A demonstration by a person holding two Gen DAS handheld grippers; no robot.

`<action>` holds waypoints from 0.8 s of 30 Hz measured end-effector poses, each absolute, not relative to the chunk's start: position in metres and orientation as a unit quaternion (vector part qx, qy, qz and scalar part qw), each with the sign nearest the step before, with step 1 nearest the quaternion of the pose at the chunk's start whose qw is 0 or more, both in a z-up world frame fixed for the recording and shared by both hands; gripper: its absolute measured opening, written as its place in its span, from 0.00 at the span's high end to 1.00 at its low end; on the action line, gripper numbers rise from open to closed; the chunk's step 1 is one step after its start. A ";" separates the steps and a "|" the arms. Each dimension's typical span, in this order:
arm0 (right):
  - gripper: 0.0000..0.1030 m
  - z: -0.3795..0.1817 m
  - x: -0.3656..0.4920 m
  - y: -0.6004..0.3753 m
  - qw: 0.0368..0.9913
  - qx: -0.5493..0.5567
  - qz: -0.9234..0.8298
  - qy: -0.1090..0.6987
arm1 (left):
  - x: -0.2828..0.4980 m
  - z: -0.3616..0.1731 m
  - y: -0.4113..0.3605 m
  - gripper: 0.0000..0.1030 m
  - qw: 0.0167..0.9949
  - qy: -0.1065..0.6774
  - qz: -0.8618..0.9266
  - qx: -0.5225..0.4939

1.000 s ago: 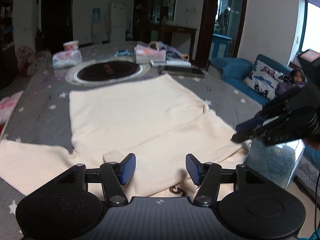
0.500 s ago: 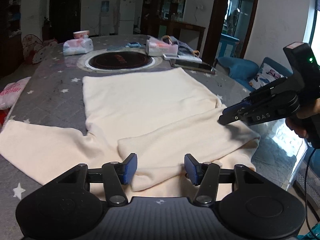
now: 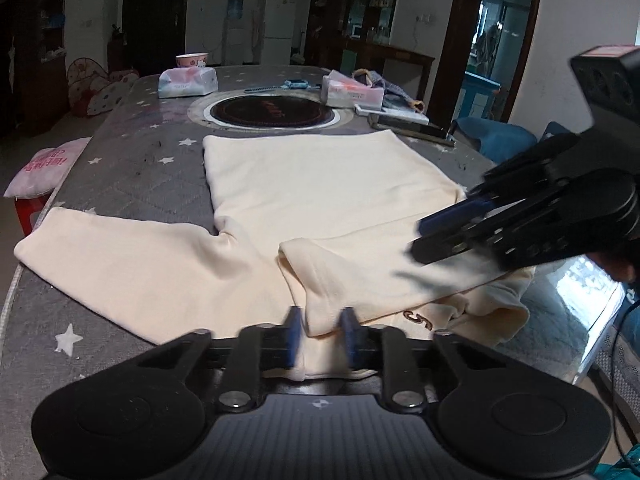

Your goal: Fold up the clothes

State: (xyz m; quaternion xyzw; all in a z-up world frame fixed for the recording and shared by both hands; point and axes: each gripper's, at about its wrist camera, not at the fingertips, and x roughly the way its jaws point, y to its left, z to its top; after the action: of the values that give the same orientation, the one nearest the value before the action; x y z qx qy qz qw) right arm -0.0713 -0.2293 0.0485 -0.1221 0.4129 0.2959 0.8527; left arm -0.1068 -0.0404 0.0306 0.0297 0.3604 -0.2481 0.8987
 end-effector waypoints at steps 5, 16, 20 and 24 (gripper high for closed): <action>0.80 0.043 -0.065 -0.200 0.844 -0.138 0.316 0.411 | -0.113 0.034 -0.038 0.92 0.904 0.345 -0.249 0.032; 0.80 0.028 -0.065 -0.167 0.832 -0.160 0.337 0.412 | -0.107 0.041 -0.001 0.75 0.917 0.350 -0.189 -0.004; 0.80 0.032 -0.068 -0.163 0.830 -0.159 0.347 0.407 | -0.092 0.050 0.028 0.56 0.935 0.334 -0.116 -0.021; 0.80 0.029 -0.069 -0.160 0.828 -0.168 0.347 0.407 | -0.062 0.049 0.061 0.56 0.941 0.333 -0.031 -0.050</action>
State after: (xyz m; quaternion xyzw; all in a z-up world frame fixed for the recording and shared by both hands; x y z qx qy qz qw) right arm -0.0693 -0.1595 0.0294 -0.1677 0.4071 0.3470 0.8281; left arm -0.0623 0.0606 0.0492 -0.0504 0.3331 -0.0314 0.9410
